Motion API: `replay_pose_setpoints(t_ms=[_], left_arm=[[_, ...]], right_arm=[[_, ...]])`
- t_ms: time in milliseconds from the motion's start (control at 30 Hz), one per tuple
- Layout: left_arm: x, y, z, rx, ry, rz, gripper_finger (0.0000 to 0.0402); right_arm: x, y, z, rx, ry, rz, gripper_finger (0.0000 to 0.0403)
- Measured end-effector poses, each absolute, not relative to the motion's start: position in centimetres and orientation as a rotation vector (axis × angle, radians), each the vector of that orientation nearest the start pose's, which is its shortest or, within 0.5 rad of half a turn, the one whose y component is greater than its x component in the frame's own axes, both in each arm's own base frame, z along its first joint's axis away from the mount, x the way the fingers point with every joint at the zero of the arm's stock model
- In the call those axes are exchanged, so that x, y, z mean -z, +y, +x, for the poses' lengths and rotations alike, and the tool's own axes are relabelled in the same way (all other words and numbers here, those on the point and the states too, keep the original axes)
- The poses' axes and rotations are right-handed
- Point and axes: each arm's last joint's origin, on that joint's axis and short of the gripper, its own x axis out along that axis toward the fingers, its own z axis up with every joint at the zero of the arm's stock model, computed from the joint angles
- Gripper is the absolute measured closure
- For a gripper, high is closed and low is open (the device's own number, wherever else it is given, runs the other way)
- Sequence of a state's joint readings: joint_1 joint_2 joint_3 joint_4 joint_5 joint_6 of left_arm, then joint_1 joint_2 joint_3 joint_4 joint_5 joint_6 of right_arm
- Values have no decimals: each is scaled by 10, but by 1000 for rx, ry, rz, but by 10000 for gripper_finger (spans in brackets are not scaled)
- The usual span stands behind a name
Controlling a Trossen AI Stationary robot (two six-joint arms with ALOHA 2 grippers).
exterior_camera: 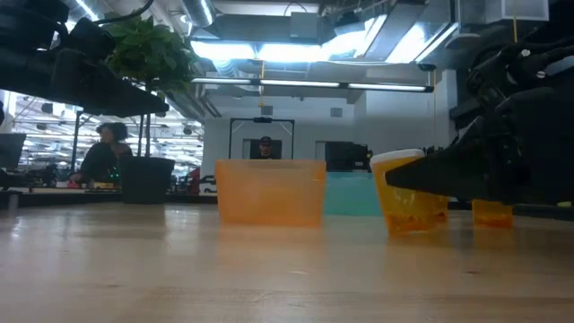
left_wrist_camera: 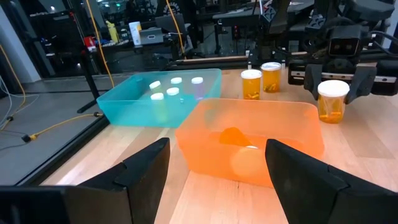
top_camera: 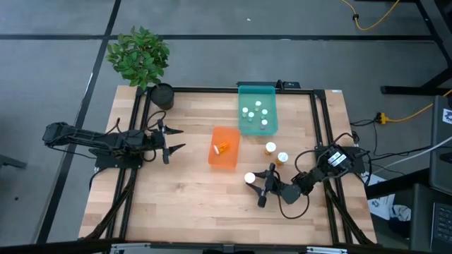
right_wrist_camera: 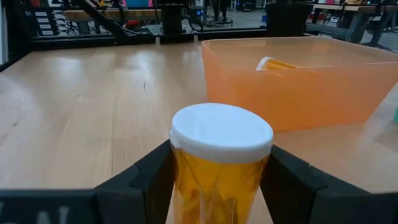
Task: Pick and place medicine bottles into bin by pill shape (circle, oval)
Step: Remove the orange capsule bottle from the orange bin
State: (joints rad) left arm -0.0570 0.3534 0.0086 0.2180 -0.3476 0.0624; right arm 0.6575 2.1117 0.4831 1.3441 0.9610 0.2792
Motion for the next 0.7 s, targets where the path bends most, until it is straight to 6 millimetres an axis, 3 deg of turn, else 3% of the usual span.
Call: replay_pose_setpoints(t_ms=[467, 700], left_arm=[[-156, 3, 118, -286, 134, 87, 145], [-156, 3, 118, -286, 134, 88, 145]], right_arm=[[-59, 154, 238, 321, 150, 70, 196], [-60, 155, 240, 318, 141, 60, 148]])
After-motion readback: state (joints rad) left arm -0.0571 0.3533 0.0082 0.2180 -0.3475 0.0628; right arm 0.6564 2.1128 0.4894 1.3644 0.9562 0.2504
